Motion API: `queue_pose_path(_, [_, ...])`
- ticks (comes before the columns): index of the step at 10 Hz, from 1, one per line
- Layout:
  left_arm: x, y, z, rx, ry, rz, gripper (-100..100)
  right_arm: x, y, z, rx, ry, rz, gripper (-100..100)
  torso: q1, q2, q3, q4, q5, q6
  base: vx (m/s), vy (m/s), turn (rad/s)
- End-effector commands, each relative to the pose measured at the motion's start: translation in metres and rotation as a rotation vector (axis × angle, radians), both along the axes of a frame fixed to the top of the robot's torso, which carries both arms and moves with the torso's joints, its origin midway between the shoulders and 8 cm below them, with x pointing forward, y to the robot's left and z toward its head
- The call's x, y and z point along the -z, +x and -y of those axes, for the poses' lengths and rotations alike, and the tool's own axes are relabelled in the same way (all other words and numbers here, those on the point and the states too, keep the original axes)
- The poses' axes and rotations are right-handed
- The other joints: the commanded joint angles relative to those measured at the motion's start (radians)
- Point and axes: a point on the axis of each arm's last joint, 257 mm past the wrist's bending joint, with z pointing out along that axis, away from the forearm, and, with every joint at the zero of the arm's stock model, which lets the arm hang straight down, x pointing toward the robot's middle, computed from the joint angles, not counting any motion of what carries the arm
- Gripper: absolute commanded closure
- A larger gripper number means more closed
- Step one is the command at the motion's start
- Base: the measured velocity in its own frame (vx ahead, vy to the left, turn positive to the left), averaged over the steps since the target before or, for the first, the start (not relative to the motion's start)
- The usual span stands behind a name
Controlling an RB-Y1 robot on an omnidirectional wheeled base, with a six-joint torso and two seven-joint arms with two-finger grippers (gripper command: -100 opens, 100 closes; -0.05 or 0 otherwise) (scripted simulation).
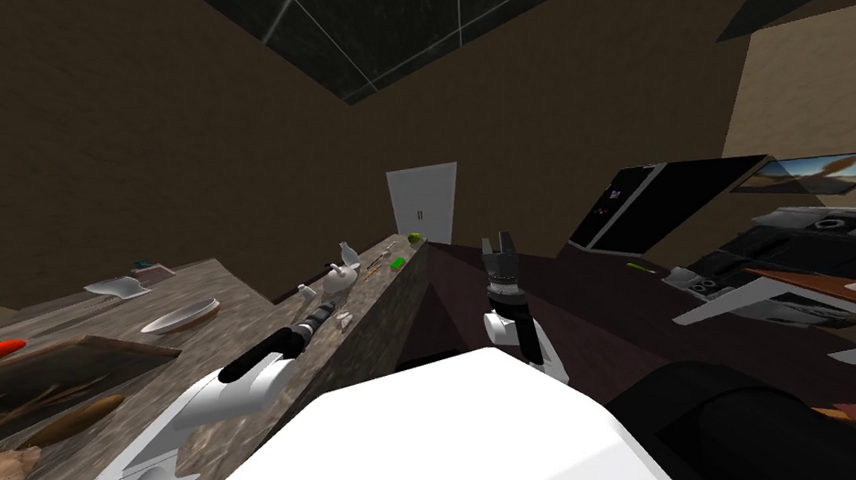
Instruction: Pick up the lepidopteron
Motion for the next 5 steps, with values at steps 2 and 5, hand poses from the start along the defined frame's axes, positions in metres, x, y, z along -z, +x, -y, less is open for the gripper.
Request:
queue_pose_path(2, [0.014,-0.008,-0.013,-0.019,0.022,-0.080,-100,0.000,0.000,0.000,0.000,0.000,0.000,0,-0.001,-0.002,-0.001,0.000,0.000,0.000,0.110,-0.067,0.073])
queue_pose_path(5, [0.027,-0.018,-0.024,-0.038,0.038,-0.156,-100,0.000,0.000,0.000,0.000,0.000,0.000,0,0.001,0.002,0.001,0.001,0.000,0.000,0.049,-0.034,0.049])
